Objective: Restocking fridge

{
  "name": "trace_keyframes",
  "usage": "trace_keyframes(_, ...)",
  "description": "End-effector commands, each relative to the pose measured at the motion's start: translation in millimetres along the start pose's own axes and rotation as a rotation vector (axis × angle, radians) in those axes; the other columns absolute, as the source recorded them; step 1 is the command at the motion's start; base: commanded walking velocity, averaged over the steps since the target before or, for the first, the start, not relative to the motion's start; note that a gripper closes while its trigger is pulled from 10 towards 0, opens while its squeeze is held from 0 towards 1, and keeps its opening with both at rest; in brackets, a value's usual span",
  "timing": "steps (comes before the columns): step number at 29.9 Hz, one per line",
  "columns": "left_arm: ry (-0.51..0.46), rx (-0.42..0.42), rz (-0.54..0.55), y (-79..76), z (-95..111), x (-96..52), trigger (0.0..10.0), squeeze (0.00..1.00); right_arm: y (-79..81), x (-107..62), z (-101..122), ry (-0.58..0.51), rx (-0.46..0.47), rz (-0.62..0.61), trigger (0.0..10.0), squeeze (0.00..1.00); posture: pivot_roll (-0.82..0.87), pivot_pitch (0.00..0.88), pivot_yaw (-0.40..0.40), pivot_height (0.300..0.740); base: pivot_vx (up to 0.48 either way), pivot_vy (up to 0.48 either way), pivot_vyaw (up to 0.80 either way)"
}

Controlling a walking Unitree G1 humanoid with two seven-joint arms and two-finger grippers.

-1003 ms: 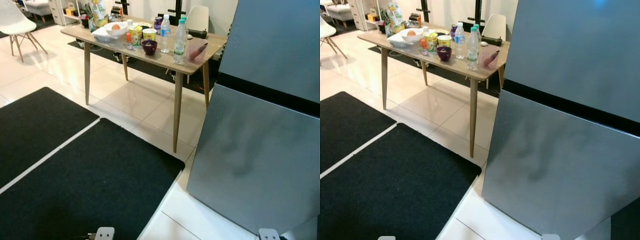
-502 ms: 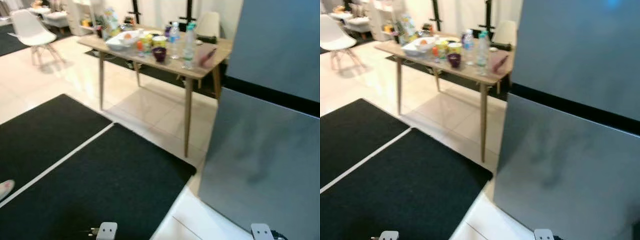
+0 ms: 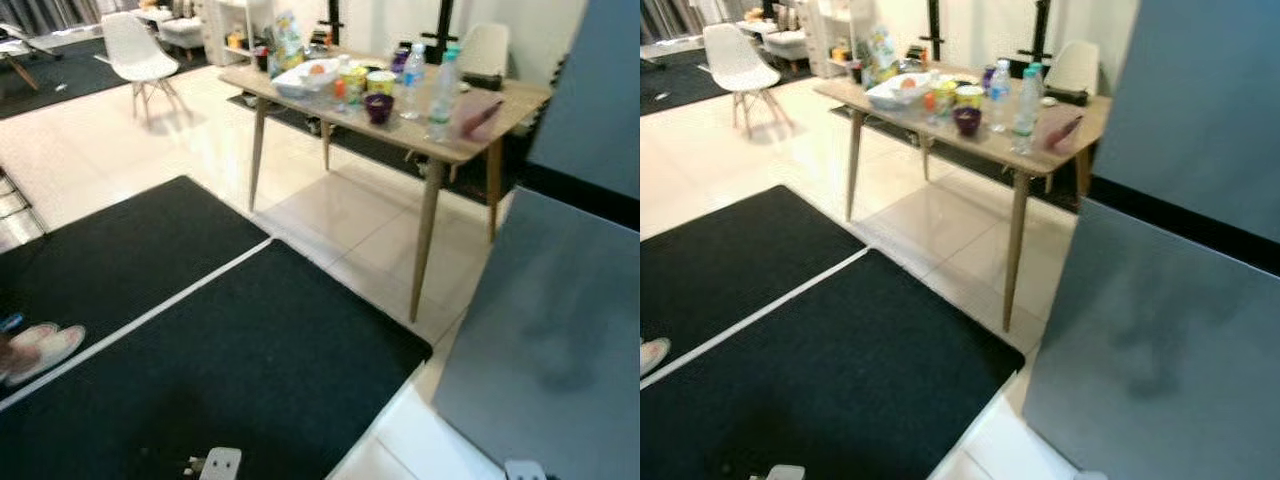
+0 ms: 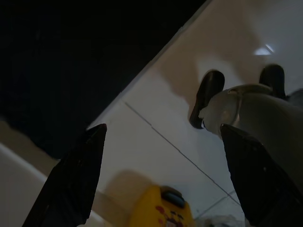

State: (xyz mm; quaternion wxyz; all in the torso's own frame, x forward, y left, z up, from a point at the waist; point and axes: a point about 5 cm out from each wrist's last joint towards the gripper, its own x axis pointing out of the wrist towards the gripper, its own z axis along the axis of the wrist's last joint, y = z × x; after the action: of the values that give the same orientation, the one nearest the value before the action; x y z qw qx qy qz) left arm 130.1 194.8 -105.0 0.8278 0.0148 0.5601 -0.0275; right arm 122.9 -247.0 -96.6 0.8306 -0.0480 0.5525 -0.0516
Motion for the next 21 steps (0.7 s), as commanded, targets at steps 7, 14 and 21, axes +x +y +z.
trace_keyframes(7, 0.021, 0.027, 0.008, 3.7, -7.1, -1.2, 10.0, 0.00, 3.6, 0.3, -0.8, -0.003, 0.001, 0.008, 10.0, 0.00, -0.06, 0.000, 0.026, 0.740, 0.000, 0.000, 0.78)
trace_keyframes(14, 0.013, 0.040, 0.011, 4.2, -5.4, -1.2, 10.0, 0.00, 3.0, 0.3, 1.4, -0.013, -0.012, 0.008, 10.0, 0.00, -0.06, 0.000, 0.021, 0.740, 0.000, 0.000, 0.78)
trace_keyframes(21, 0.003, 0.044, 0.005, 2.3, -2.6, -0.7, 10.0, 0.00, 2.5, 0.7, 4.5, -0.016, -0.006, 0.002, 10.0, 0.00, -0.06, 0.000, 0.014, 0.740, 0.000, 0.000, 0.16)
